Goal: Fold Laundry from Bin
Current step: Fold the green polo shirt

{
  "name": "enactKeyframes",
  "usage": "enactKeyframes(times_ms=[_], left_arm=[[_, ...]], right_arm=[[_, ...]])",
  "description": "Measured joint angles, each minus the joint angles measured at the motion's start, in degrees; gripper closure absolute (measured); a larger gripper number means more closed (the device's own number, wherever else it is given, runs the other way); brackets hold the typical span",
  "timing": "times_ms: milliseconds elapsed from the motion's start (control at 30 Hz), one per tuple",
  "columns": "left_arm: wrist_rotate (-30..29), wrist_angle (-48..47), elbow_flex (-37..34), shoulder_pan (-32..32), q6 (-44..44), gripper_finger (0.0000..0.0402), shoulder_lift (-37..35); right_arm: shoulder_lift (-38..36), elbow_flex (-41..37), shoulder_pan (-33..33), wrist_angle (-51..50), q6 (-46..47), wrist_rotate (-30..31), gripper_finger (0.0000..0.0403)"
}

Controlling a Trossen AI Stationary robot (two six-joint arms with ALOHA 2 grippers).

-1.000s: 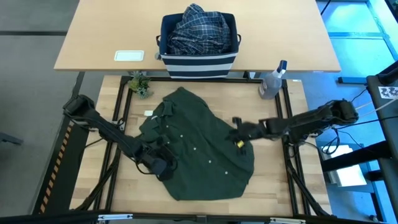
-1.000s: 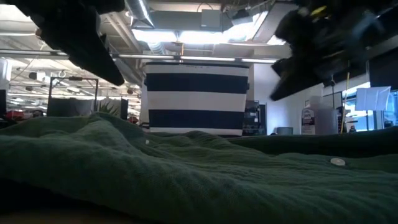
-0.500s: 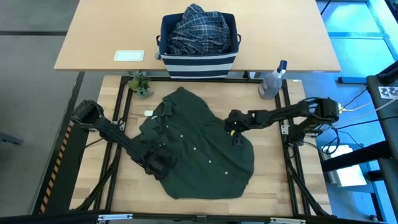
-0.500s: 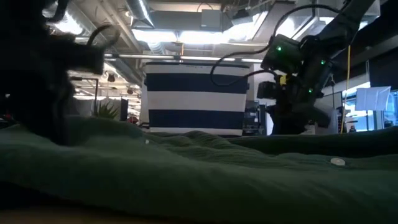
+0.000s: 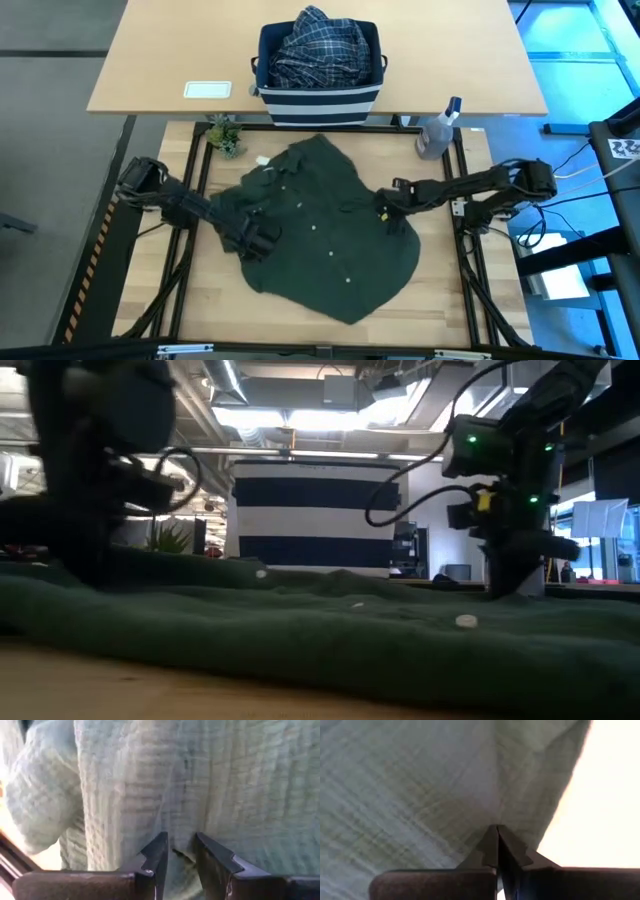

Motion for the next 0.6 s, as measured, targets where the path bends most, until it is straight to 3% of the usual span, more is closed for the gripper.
enactKeyframes(times_ms=[200, 367, 500, 600], left_arm=[[-4.1, 2.5, 0.0, 8.1, 11.3, 0.0312, 0.0], [-4.9, 11.4, 0.0, 14.0, 23.0, 0.0312, 0.0], [-4.9, 16.1, 0.0, 18.1, 29.6, 0.0312, 0.0], [-4.1, 18.1, 0.0, 20.6, 32.1, 0.0312, -0.3]], right_arm=[[-0.1, 0.0, 9.1, -2.3, 9.5, -1.1, 0.0402], [-0.1, 0.0, 16.2, 1.1, 16.6, -8.1, 0.0402], [0.1, -0.2, 21.4, 6.0, 17.8, -14.6, 0.0402], [0.2, 0.0, 24.6, 8.9, 16.9, -15.2, 0.0402]])
